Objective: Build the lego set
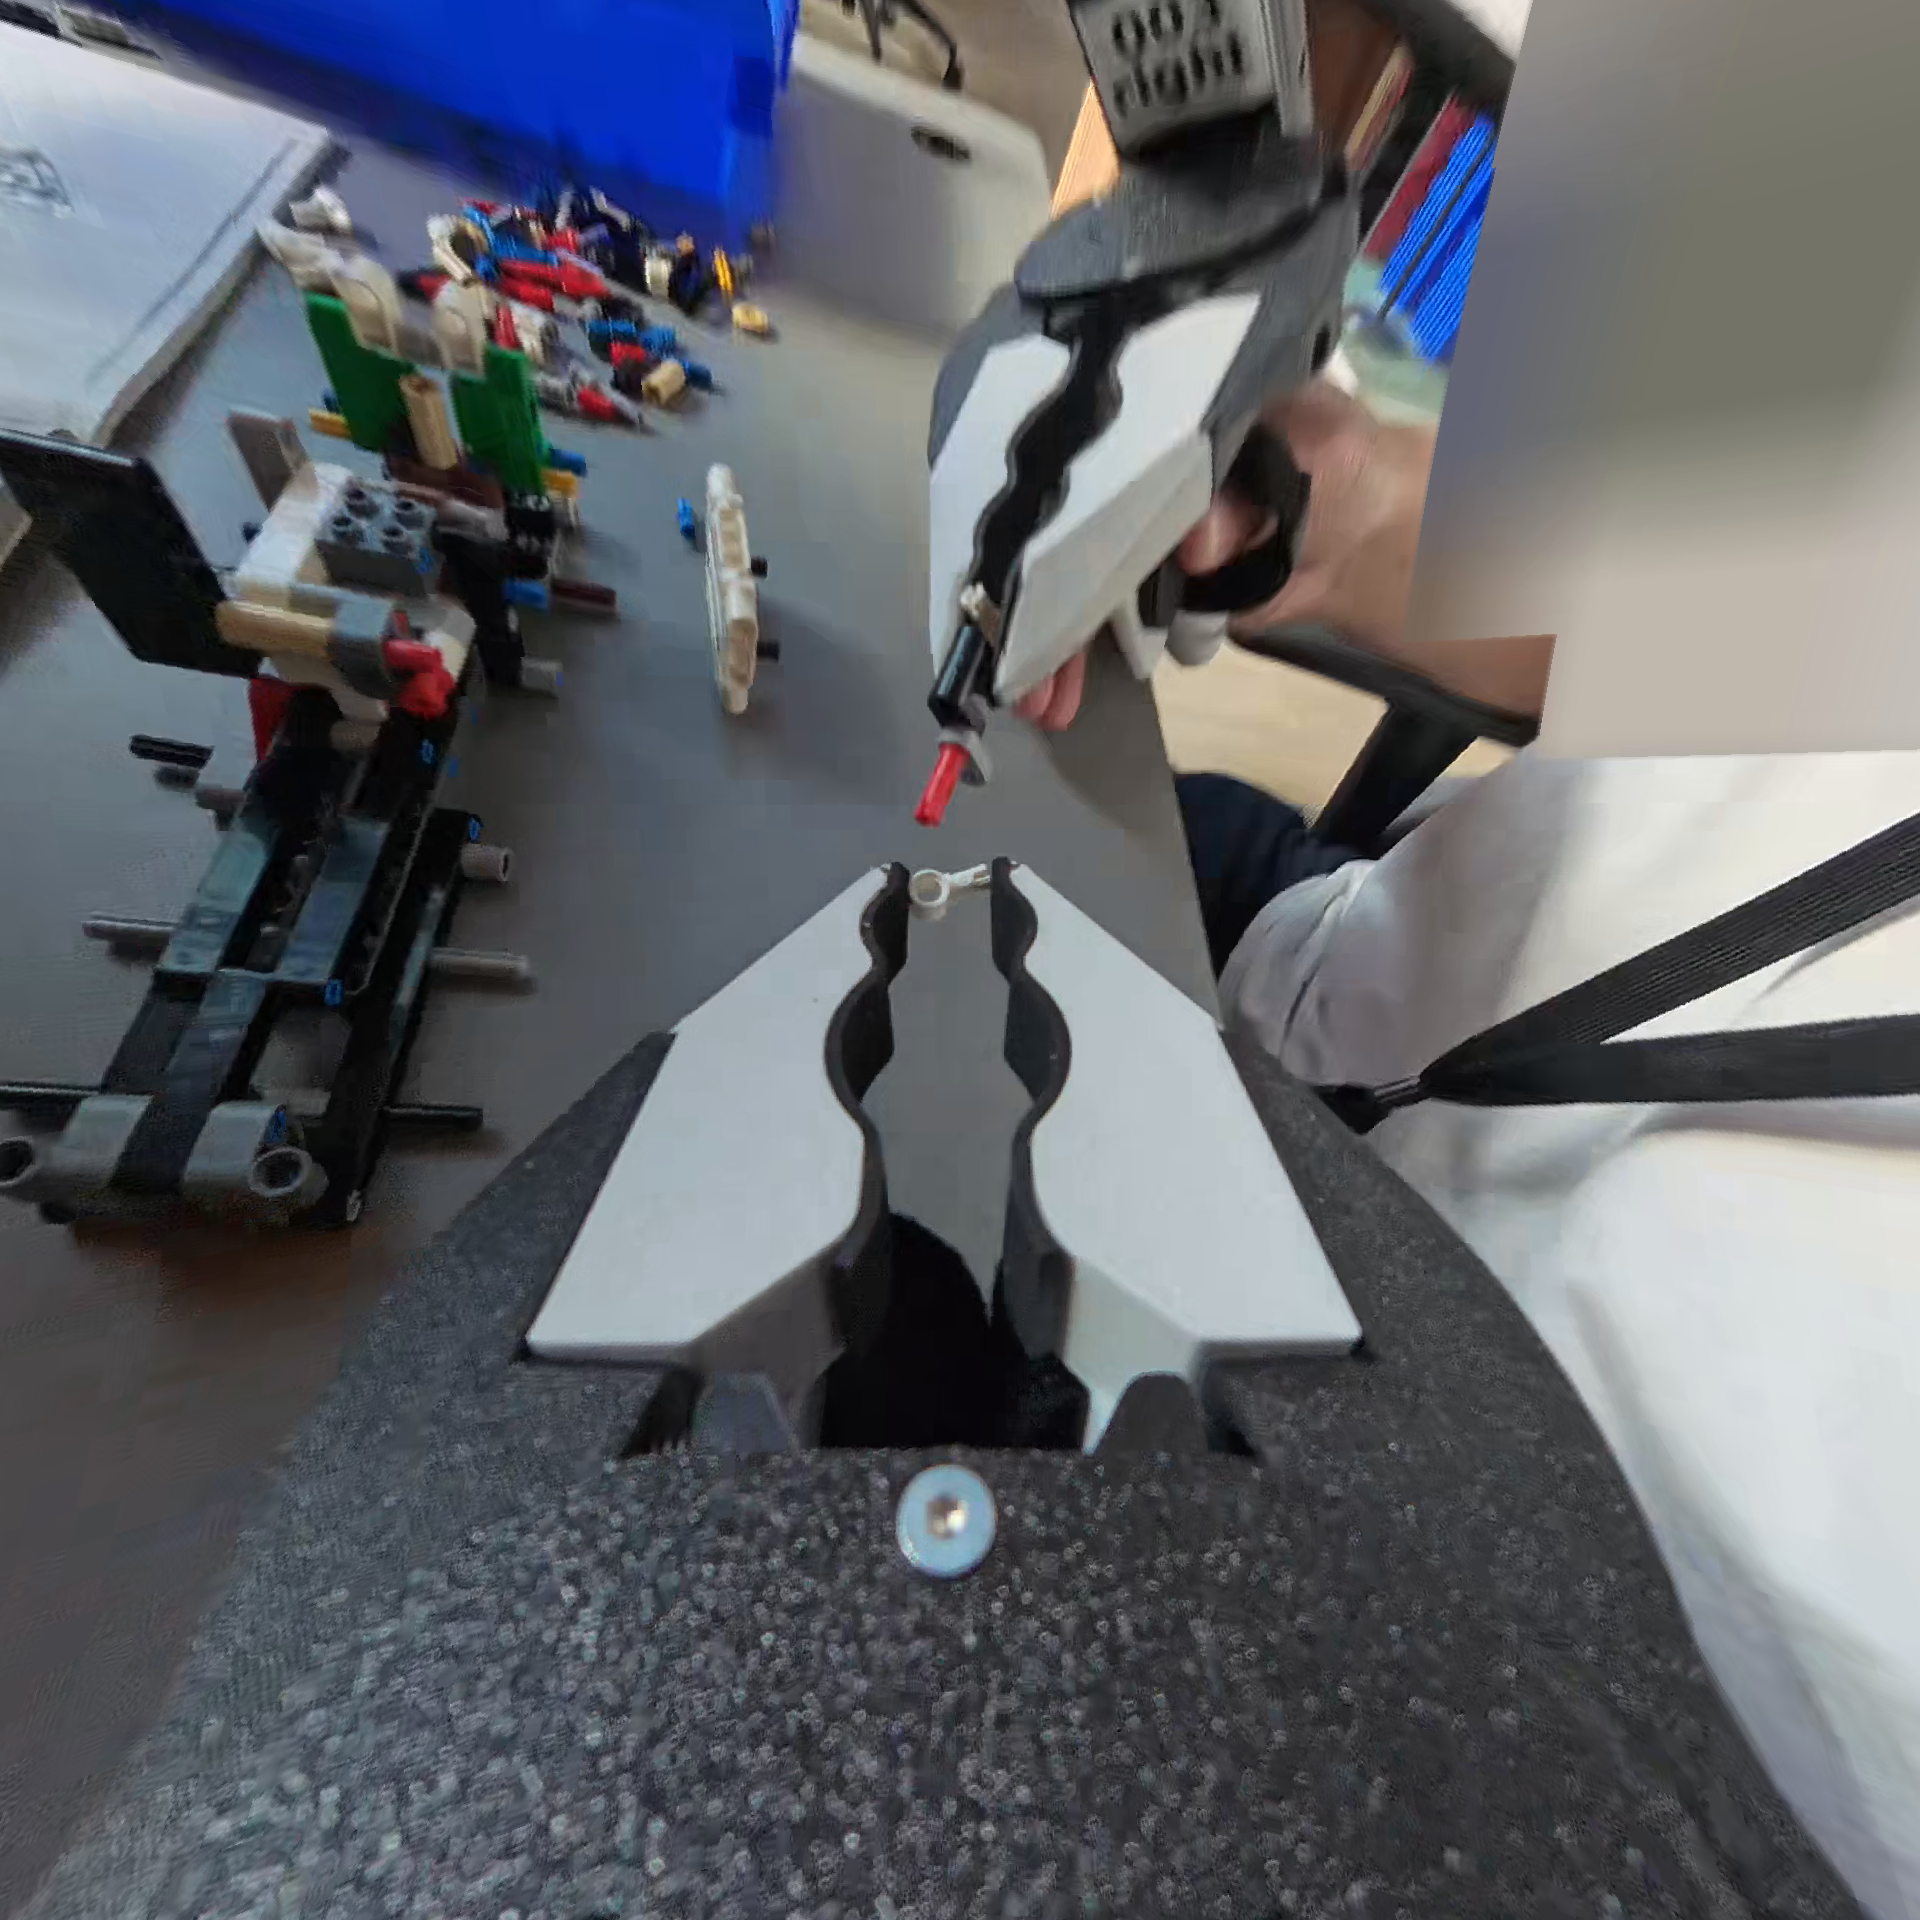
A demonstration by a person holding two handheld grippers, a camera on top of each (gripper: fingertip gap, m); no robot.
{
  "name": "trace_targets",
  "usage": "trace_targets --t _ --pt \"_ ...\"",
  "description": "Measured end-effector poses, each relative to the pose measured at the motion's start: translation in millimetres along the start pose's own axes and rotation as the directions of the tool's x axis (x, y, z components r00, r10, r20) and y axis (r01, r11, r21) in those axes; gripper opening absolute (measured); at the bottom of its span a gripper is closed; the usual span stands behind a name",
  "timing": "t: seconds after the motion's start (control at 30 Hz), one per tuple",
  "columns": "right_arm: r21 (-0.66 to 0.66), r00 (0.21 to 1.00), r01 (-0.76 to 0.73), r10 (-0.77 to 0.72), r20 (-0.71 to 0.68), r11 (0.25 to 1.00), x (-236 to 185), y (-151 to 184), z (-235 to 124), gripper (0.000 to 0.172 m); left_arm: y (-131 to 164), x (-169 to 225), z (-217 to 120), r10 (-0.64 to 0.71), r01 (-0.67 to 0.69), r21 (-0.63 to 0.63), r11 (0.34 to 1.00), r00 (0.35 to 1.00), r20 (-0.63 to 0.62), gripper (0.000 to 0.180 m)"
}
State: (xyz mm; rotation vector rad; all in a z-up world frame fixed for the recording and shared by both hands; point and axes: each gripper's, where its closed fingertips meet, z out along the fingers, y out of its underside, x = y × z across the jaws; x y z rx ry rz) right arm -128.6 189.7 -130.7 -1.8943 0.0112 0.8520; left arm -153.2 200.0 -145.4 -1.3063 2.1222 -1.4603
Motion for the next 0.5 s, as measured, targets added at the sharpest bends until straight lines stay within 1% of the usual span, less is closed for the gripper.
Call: trace_targets --t 0.03,0.1,0.17,0.2,0.27,0.37,0.43,0.5 --pt "0.026 0.998 0.068 -0.067 -0.021 0.997 -4 -4 1 0.006 -15 1 -9 -0.079 0.085 0.093 0.992 0.995 -0.066 0.013" --pt "0.064 0.973 0.218 -0.212 -0.089 0.974 -11 -15 1 0.006 -42 1 -30 -0.187 0.246 0.267 0.932 0.956 -0.226 0.013" --pt "0.148 0.913 0.404 -0.386 -0.136 0.903 -27 -30 -1 0.006 -59 -1 -48 -0.242 0.377 0.361 0.853 0.899 -0.366 0.013" --pt "0.171 0.875 0.477 -0.447 -0.188 0.862 -30 -38 -2 0.006 -65 -2 -54 -0.256 0.434 0.384 0.815 0.865 -0.432 0.013" --pt "0.198 0.79 0.602 -0.541 -0.287 0.774 -35 -52 -3 0.006 -72 -3 -64 -0.28 0.542 0.4 0.739 0.787 -0.55 0.013" --pt "0.177 0.664 0.739 -0.658 -0.355 0.65 -42 -61 7 0.006 -74 -1 -66 -0.292 0.632 0.371 0.68 0.699 -0.653 0.013" --pt "0.168 0.611 0.784 -0.695 -0.378 0.598 -41 -62 15 0.006 -74 -2 -66 -0.302 0.664 0.356 0.658 0.665 -0.683 0.012" --pt "0.159 0.582 0.804 -0.705 -0.405 0.572 -38 -64 18 0.006 -73 -7 -66 -0.321 0.694 0.354 0.627 0.645 -0.694 0.012"
